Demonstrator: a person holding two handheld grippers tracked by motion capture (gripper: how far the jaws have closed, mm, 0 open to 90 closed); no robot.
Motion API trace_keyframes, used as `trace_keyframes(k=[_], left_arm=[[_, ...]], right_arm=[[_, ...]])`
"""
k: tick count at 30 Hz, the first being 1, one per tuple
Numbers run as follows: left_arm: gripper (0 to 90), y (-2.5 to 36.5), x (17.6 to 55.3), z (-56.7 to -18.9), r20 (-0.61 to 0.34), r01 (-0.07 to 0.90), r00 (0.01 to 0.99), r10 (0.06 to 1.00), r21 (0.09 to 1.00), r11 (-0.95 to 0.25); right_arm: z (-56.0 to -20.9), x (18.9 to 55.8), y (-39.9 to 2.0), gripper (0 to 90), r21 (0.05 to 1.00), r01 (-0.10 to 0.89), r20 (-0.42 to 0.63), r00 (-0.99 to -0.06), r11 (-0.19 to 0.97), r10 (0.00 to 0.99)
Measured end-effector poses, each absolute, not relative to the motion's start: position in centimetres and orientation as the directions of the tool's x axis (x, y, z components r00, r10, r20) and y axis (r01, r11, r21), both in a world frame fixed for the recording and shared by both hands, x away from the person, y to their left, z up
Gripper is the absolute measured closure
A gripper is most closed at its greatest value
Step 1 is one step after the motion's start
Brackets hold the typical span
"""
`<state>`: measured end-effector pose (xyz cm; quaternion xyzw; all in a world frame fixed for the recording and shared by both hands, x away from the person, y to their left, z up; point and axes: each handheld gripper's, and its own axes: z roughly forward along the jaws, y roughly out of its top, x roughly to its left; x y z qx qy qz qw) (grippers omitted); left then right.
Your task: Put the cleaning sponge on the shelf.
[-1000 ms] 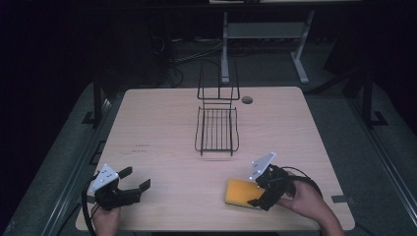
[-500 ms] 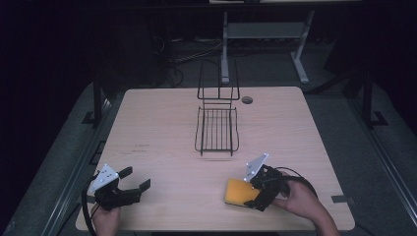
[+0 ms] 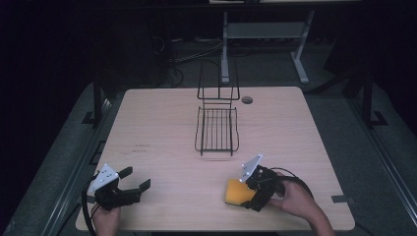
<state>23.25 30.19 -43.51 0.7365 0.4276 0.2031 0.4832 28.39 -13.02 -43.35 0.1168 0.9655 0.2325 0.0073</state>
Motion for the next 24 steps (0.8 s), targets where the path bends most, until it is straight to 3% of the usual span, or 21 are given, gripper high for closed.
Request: trace_keyframes(k=[24], left_arm=[[12.8, 30.2, 23.2, -43.5, -0.115, 0.432, 0.551, 0.827, 0.887, -0.164]], right_arm=[[-44.8, 28.3, -12.4, 14.4, 0.43, 0.234, 0.04, -0.97, 0.872, 0.241]])
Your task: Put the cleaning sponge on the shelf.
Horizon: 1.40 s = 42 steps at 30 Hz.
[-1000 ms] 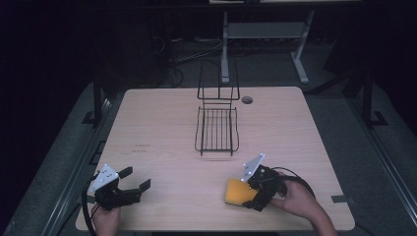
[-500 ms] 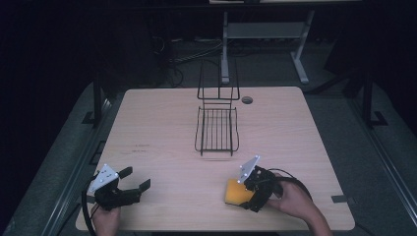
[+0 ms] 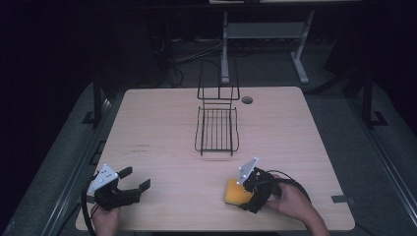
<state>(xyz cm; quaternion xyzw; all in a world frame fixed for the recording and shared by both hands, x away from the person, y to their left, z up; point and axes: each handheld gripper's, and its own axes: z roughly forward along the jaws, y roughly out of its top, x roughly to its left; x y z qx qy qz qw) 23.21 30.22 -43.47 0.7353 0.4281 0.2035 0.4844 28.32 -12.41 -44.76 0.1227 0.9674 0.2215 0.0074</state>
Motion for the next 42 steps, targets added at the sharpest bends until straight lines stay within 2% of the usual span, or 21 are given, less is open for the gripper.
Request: trace_keyframes(k=[11, 18, 29, 42], left_arm=[[12.8, 30.2, 23.2, -43.5, -0.115, 0.432, 0.552, 0.826, 0.887, -0.165], [12.8, 30.3, 23.2, -43.5, -0.115, 0.431, 0.552, 0.826, 0.887, -0.165], [12.8, 30.2, 23.2, -43.4, -0.115, 0.43, 0.554, 0.824, 0.887, -0.165], [12.9, 30.3, 23.1, -43.4, -0.117, 0.43, 0.554, 0.824, 0.888, -0.163]], right_arm=[[-45.2, 28.3, -12.4, 15.2, 0.42, 0.234, 0.03, -0.969, 0.877, 0.245], [-45.2, 28.2, -12.4, 20.1, 0.424, 0.224, 0.019, -0.971, 0.878, 0.238], [-45.1, 28.2, -12.4, 21.4, 0.422, 0.219, 0.025, -0.973, 0.879, 0.23], [-43.0, 29.2, -11.5, 21.4, 0.407, 0.177, 0.005, -0.981, 0.896, 0.192]])
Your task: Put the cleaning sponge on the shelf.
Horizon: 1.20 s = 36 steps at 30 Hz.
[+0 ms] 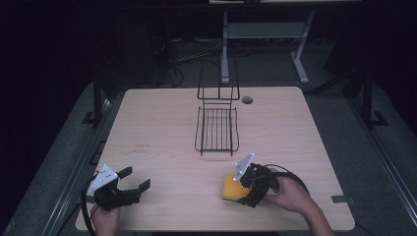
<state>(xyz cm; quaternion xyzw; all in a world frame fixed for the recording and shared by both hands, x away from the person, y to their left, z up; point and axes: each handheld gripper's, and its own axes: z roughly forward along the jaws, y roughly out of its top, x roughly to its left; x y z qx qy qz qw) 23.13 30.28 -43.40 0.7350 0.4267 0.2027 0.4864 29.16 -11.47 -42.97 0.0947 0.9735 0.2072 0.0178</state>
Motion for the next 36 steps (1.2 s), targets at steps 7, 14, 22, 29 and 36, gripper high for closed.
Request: trace_keyframes(k=[7, 14, 22, 29, 36], left_arm=[[12.8, 30.3, 23.2, -43.4, -0.117, 0.43, 0.554, 0.824, 0.888, -0.162], [12.8, 30.3, 23.2, -43.4, -0.122, 0.431, 0.552, 0.825, 0.888, -0.157], [12.9, 30.3, 23.2, -43.4, -0.125, 0.431, 0.553, 0.824, 0.889, -0.154], [12.8, 30.3, 23.2, -43.4, -0.125, 0.43, 0.553, 0.824, 0.889, -0.154], [12.8, 30.3, 23.2, -43.4, -0.13, 0.43, 0.553, 0.823, 0.891, -0.149]], right_arm=[[-42.2, 30.2, -10.6, 21.4, 0.397, 0.166, 0.016, -0.985, 0.903, 0.175], [-41.6, 31.1, -9.7, 21.4, 0.386, 0.147, 0.015, -0.988, 0.911, 0.153], [-41.1, 31.6, -8.7, 21.4, 0.369, 0.12, 0.008, -0.992, 0.922, 0.126], [-40.9, 32.2, -8.0, 21.4, 0.361, 0.107, 0.01, -0.994, 0.926, 0.111], [-40.2, 32.9, -7.4, 21.5, 0.357, 0.099, 0.004, -0.995, 0.929, 0.105]])
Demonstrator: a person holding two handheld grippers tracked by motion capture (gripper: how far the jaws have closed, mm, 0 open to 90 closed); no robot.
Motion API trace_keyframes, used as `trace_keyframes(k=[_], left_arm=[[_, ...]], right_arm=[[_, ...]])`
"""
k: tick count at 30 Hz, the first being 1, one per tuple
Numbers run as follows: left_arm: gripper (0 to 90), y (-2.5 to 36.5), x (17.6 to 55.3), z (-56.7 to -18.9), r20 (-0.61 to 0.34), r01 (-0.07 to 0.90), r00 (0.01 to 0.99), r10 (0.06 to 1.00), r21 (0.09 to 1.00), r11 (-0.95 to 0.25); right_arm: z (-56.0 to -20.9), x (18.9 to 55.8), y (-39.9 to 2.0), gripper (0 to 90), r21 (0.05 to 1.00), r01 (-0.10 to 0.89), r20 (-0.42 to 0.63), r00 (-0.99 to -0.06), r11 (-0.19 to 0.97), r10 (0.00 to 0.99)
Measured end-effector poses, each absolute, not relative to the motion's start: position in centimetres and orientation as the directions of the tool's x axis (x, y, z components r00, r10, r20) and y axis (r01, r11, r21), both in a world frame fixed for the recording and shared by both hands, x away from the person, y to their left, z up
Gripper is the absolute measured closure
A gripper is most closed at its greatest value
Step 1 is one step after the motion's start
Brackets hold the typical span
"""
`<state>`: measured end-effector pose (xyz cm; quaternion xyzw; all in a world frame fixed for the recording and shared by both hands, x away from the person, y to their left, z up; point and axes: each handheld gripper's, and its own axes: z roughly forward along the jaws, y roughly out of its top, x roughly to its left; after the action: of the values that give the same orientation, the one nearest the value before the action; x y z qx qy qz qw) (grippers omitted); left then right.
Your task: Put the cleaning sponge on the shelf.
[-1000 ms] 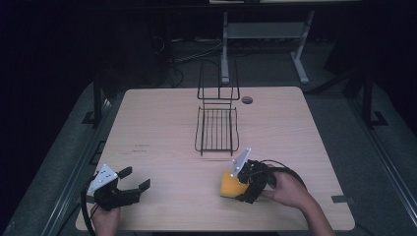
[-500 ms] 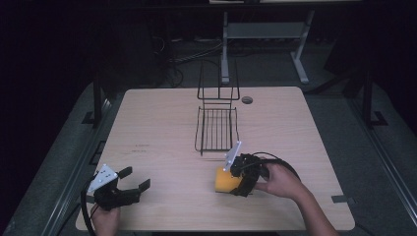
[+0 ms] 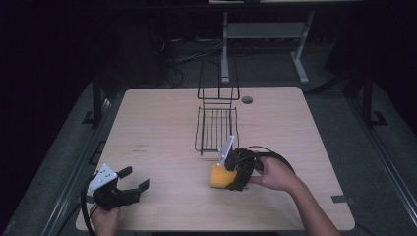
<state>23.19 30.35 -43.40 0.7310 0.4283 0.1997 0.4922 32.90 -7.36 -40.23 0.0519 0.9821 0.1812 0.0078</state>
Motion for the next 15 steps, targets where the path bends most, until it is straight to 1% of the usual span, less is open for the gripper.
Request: trace_keyframes(k=[6, 15], left_arm=[[12.8, 30.4, 23.2, -43.4, -0.132, 0.431, 0.553, 0.823, 0.89, -0.147], [12.8, 30.5, 23.2, -43.4, -0.137, 0.43, 0.551, 0.823, 0.892, -0.139]], right_arm=[[-39.8, 34.0, -6.8, 21.4, 0.362, 0.081, 0.0, -0.996, 0.929, 0.087], [-39.1, 35.3, -6.1, 21.5, 0.376, 0.087, 0.008, -0.996, 0.923, 0.091]])
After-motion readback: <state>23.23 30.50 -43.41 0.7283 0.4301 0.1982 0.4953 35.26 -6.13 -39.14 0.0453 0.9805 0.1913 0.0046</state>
